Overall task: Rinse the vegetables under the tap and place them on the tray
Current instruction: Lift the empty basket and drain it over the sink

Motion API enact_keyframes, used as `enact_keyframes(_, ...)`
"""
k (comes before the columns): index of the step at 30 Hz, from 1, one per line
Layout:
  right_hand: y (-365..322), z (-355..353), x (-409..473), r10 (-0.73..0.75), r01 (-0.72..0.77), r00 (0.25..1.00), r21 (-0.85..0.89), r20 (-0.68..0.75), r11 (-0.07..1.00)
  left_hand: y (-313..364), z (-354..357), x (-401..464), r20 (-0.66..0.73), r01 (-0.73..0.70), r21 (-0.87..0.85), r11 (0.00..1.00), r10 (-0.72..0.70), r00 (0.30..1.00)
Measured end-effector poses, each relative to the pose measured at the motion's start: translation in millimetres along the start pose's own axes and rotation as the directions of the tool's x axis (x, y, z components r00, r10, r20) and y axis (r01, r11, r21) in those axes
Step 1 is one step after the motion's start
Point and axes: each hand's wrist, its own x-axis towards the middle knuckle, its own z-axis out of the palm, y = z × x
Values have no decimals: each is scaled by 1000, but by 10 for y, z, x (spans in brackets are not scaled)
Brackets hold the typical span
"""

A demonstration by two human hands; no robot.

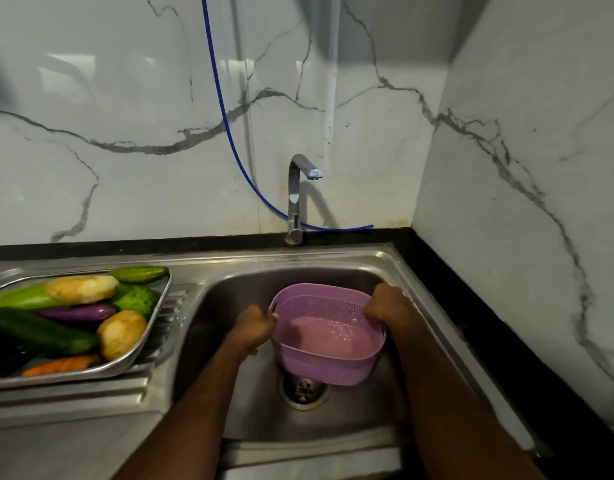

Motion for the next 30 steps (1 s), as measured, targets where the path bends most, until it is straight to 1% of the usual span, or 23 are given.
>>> enact_keyframes(2,86,40,-82,-10,12,999,-57,31,998,28,-13,-17,33,2,51,999,-3,999)
enact_keyframes(4,169,93,-159,-3,5,999,-88,33,996,44,-17,-25,70,14,81,997,-20,997)
enact_keyframes(6,223,141,-184,1,1,1000,-83,20,997,66,-3,-20,121,35,62,997,-43,992)
enact_keyframes(9,239,146,-145,5,-4,999,-25,42,1000,122,24,-18,153,71,-36,997,-64,986)
enact_keyframes(12,190,117,-80,32,-39,995,82,91,996,155,12,-2,152,109,-163,981,-84,985)
enact_keyframes(14,155,71,-25,44,-58,994,153,95,987,159,-32,9,139,138,-251,958,-106,985)
enact_keyframes(16,134,9,3,45,-73,990,207,135,976,149,-92,29,127,161,-354,921,-123,984)
enact_keyframes(18,141,-70,5,45,-82,987,243,153,966,122,-116,76,139,156,-416,896,-107,985)
enact_keyframes(20,140,-169,-13,33,-71,991,295,133,953,129,-122,69,128,109,-442,890,-57,990)
enact_keyframes(22,133,-261,-41,13,-58,992,363,123,930,157,-122,50,75,54,-473,879,-21,997)
enact_keyframes(25,167,-390,-95,-33,-35,989,448,141,893,196,-174,27,11,0,-495,869,6,1000)
enact_keyframes(27,223,-480,-125,-64,-25,986,515,155,857,199,-232,63,-15,-54,-533,844,54,998)
enact_keyframes(28,253,-522,-131,-77,-23,984,548,160,836,193,-263,95,-43,-110,-559,822,104,994)
enact_keyframes(30,309,-590,-137,-105,-35,975,601,196,799,189,-310,130,-140,-274,-618,737,239,961)
